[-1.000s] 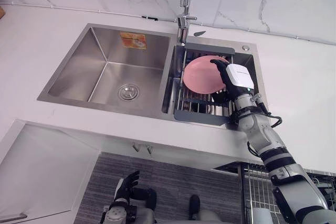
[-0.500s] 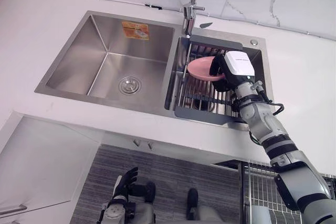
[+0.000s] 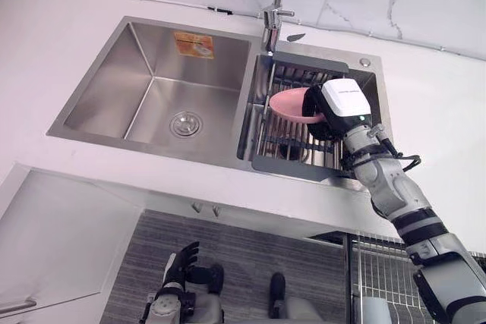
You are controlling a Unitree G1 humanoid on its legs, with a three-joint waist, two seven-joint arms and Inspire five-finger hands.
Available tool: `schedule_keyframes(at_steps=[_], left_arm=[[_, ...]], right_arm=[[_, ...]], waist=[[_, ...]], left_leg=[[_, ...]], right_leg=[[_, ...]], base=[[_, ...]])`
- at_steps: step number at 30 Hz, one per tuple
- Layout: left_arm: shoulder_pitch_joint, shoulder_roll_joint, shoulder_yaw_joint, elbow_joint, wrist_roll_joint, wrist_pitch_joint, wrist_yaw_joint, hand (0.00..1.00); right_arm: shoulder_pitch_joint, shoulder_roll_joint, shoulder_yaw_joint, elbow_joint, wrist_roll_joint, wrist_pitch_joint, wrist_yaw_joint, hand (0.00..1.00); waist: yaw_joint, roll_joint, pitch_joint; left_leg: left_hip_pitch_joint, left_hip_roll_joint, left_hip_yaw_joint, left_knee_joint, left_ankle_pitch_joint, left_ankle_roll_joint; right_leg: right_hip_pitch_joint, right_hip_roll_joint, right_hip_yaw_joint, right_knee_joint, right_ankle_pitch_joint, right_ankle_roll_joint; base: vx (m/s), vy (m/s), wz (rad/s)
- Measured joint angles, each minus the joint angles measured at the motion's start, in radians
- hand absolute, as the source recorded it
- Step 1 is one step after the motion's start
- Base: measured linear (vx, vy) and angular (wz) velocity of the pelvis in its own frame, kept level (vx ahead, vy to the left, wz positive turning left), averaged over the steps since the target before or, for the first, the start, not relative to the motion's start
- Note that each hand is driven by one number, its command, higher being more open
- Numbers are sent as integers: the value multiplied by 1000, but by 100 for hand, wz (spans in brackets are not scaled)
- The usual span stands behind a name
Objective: Walk over to the sink, pick up the cup, carry it to the dishwasher, place the cup inside the dishwasher, then close the dishwasher door
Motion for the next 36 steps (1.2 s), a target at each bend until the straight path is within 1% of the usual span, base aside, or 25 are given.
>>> schedule_keyframes(at_steps=[3,9,12,17,19,21,24,25,27,29,33,36], left_arm=[[0,2,2,6,1,2,-1,90],[0,2,8,21,2,4,-4,90],[-1,1,20,41,13,4,-6,90],[-1,2,20,64,41,11,-14,90],[-1,2,22,81,42,13,-15,90],[-1,0,25,89,57,16,-15,90],[-1,-4,28,96,79,19,-15,90],[-1,-4,28,102,79,19,-15,90],[-1,-4,29,118,79,21,-15,90],[-1,-4,28,123,79,22,-15,90],[-1,-4,28,126,79,22,-14,90],[-1,-5,27,127,79,22,-15,90]], right_arm=[[42,-15,-5,-54,0,-17,-1,30],[138,-36,-58,-155,-4,-23,-4,30],[198,-35,-105,-203,-10,-26,-11,30],[317,-22,-204,-326,-10,-21,-43,30],[366,12,-251,-385,-10,-21,-52,30],[420,57,-297,-432,-9,-22,-68,30],[493,154,-371,-506,-8,-19,-91,30],[501,169,-380,-515,-8,-19,-94,30],[534,219,-417,-549,-7,-15,-106,30],[554,250,-448,-574,-6,-14,-117,30],[612,271,-496,-623,0,-14,-135,30],[640,281,-509,-641,1,-18,-136,30]], waist=[[-6,-3,-2],[-20,-5,-9],[-23,-4,-26],[-38,-4,-55],[-48,-3,-69],[-50,-3,-82],[-55,-1,-93],[-58,0,-96],[-73,1,-103],[-75,2,-107],[-76,4,-111],[-77,5,-114]], left_leg=[[11,1,10,0,0,0],[24,3,30,0,0,0],[32,5,46,0,0,0],[43,7,62,0,-1,-1],[48,8,74,0,-1,-2],[54,9,82,0,-3,-4],[67,11,99,0,-8,1],[69,11,102,0,-8,1],[80,11,104,-1,-9,1],[84,12,108,-1,-12,0],[84,15,115,-1,-20,-5],[81,20,124,0,-24,-7]], right_leg=[[4,-2,11,4,0,0],[11,5,26,4,0,0],[11,7,43,3,0,0],[12,10,62,3,0,0],[13,10,70,3,0,0],[15,10,78,3,0,0],[17,11,97,2,1,-2],[18,11,98,2,1,-3],[29,11,101,1,1,-3],[30,12,107,0,1,-3],[27,16,115,0,2,-5],[20,21,123,2,2,-7]], base=[[-43,1,-10],[-59,-9,-8],[-47,-12,-16],[-27,-9,-10],[-26,-6,-14],[-26,-4,-14],[-40,0,-19],[-48,-7,-13],[-37,-5,-4],[-34,-3,-7],[-31,-6,-5],[-9,-14,-9]])
